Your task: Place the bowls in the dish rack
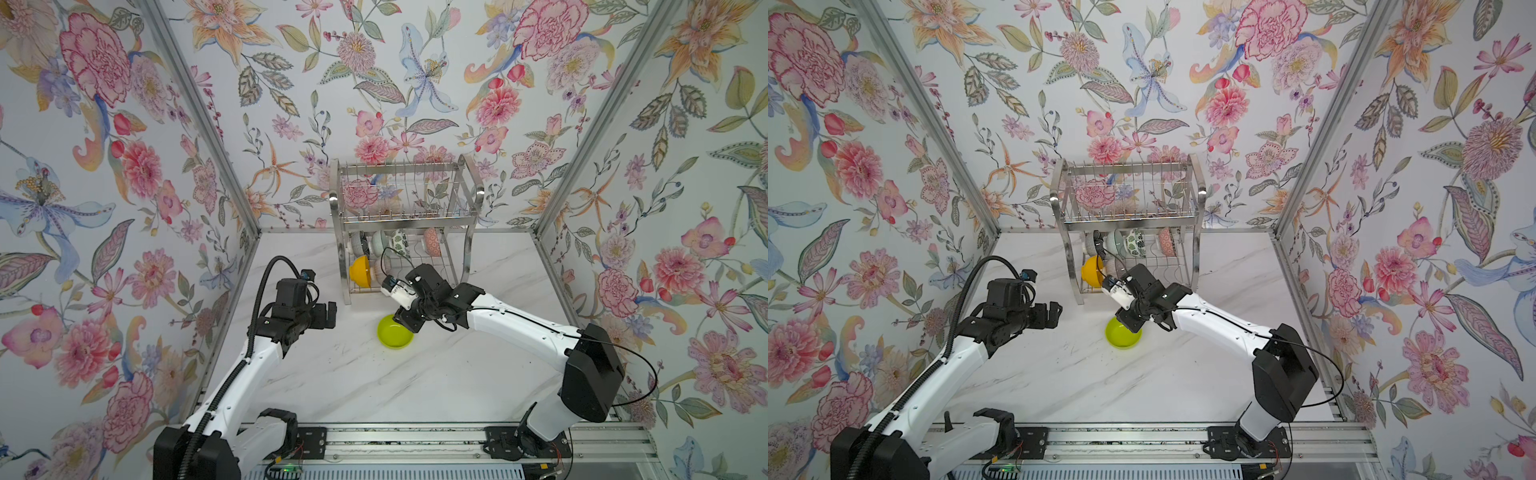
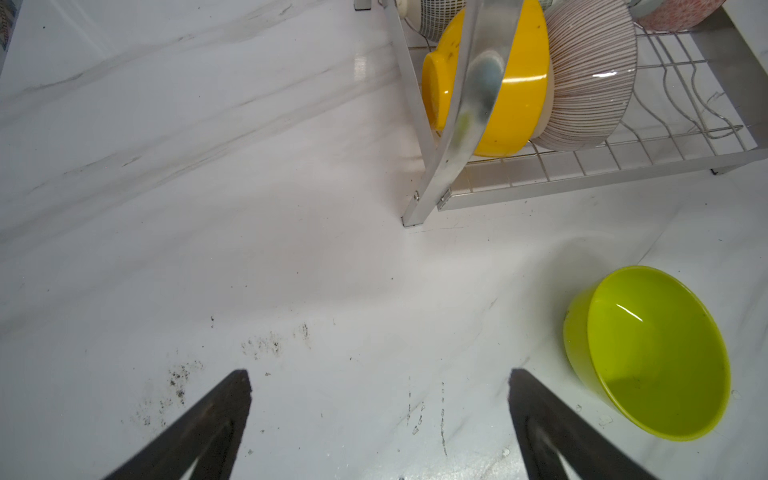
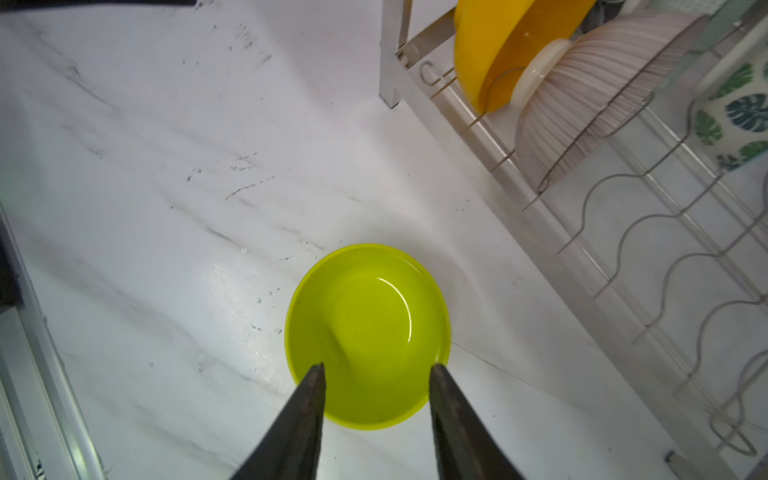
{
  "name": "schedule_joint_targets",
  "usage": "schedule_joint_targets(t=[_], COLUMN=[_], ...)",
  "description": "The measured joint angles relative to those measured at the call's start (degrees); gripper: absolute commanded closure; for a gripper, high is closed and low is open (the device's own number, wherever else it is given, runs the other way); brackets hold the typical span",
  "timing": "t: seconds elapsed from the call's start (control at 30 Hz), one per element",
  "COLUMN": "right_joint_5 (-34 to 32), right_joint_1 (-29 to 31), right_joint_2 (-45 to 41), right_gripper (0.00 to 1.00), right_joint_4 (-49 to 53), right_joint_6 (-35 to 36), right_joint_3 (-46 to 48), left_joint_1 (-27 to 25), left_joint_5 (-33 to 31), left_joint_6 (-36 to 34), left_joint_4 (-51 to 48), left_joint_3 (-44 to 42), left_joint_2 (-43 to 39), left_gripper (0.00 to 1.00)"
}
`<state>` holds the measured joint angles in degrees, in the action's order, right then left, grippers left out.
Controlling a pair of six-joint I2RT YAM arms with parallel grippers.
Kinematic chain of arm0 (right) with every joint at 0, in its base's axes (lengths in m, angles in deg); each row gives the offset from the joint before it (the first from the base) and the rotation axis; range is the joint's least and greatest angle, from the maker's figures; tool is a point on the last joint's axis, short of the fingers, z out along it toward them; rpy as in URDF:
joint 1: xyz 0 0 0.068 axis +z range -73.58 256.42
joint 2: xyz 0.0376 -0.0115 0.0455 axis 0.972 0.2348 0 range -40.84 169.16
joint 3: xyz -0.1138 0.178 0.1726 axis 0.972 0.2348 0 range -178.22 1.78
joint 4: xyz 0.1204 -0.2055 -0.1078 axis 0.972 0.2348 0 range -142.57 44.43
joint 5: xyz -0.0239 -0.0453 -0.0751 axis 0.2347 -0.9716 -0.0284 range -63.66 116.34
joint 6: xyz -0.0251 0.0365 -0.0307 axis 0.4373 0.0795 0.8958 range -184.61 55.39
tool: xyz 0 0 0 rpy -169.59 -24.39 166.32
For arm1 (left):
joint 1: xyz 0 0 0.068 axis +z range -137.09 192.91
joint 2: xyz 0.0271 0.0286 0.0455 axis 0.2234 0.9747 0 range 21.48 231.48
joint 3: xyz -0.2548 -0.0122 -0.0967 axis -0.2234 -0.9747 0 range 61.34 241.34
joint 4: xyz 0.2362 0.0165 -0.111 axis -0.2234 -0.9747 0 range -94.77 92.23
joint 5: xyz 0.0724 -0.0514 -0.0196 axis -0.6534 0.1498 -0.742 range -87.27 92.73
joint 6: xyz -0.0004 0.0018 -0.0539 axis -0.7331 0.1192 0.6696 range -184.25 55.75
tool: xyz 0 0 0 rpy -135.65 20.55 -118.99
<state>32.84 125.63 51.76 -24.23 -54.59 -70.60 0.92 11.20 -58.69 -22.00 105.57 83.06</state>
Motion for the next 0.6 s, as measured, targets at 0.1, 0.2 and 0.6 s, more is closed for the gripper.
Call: schedule_joint_targets(t=[0.1, 0.2, 0.6], right_joint_5=[1.38, 2.1, 0.98], right_joint_1=[1.66, 3.21, 6.08], right_joint_2=[0.0, 0.0, 5.33], right_gripper=[0.54, 0.52, 0.51], right_joint_4=[0.2, 0.76, 3.56], right_joint_6=[2.27, 4.74, 9.4], right_joint_3=[1.97, 3.08, 0.83], left_joint_1=[-0.2, -0.35, -0.42], left_joint_5=[0.31, 0.35, -0.17], left_joint_6=[-0.17, -0.2, -0.17], left_joint_4=[0.04, 0.07, -0.02], left_joint_3=[0.0, 0.0, 0.0], left_joint_2=[0.02, 0.07, 2.12], left_gripper=[0.01, 0.01, 0.01])
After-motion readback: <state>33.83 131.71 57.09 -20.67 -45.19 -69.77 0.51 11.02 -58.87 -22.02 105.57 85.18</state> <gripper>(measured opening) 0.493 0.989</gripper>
